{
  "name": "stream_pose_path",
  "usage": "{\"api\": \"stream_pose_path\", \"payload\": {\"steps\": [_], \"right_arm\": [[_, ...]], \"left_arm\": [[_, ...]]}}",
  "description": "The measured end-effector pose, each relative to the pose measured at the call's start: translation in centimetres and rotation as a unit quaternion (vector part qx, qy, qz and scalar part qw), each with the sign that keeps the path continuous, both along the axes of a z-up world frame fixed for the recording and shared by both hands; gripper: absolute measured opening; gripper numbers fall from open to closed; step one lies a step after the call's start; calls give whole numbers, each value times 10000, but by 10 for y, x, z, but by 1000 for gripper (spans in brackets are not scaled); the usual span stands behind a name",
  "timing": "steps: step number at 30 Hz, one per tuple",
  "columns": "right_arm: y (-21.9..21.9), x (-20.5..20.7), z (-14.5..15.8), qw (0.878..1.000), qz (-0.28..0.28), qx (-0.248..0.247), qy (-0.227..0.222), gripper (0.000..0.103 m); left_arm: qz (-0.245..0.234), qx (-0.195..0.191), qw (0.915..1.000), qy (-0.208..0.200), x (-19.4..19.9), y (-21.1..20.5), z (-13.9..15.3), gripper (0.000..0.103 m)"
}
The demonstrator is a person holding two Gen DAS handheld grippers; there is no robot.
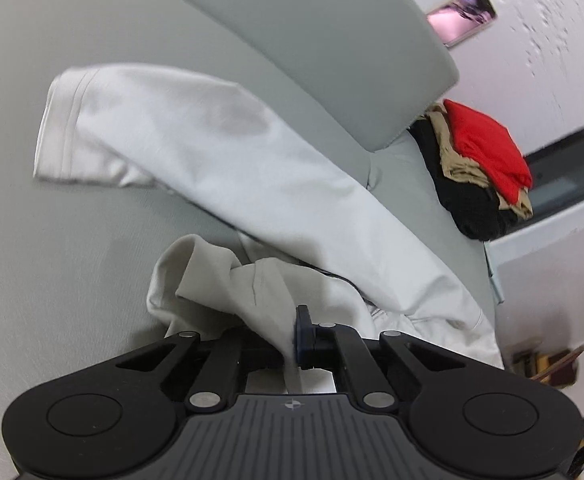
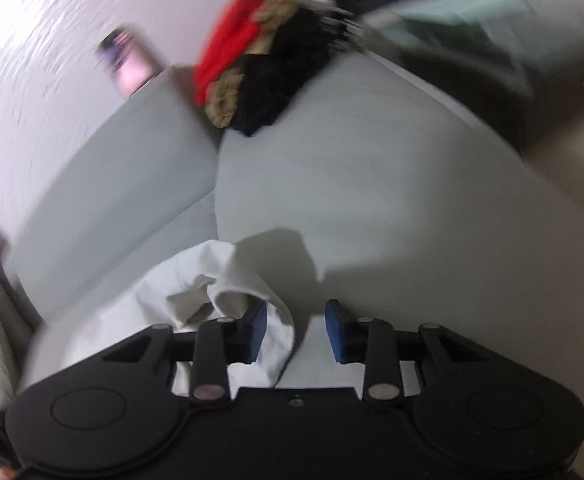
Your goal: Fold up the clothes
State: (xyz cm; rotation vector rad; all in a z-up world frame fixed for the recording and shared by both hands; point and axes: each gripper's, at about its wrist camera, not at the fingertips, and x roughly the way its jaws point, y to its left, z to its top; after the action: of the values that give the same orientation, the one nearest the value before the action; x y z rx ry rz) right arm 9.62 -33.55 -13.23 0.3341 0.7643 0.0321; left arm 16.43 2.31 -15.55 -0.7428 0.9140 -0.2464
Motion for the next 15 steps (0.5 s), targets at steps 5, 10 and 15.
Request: {"api": "stream_pose_path", "payload": {"steps": [5, 10, 15], "right_arm": [[34, 26, 6, 9844, 647, -1614, -272, 43], [90, 25, 6, 9333, 1308, -3247, -800, 47], [88, 19, 47, 9735, 787, -1913, -975, 2]], "left_arm": [[-100, 301, 9995, -42, 3, -7, 4, 2], [-126, 660, 9977, -132, 3, -12, 13, 2], [286, 1264, 9876, -885, -18, 11, 71, 1]]}}
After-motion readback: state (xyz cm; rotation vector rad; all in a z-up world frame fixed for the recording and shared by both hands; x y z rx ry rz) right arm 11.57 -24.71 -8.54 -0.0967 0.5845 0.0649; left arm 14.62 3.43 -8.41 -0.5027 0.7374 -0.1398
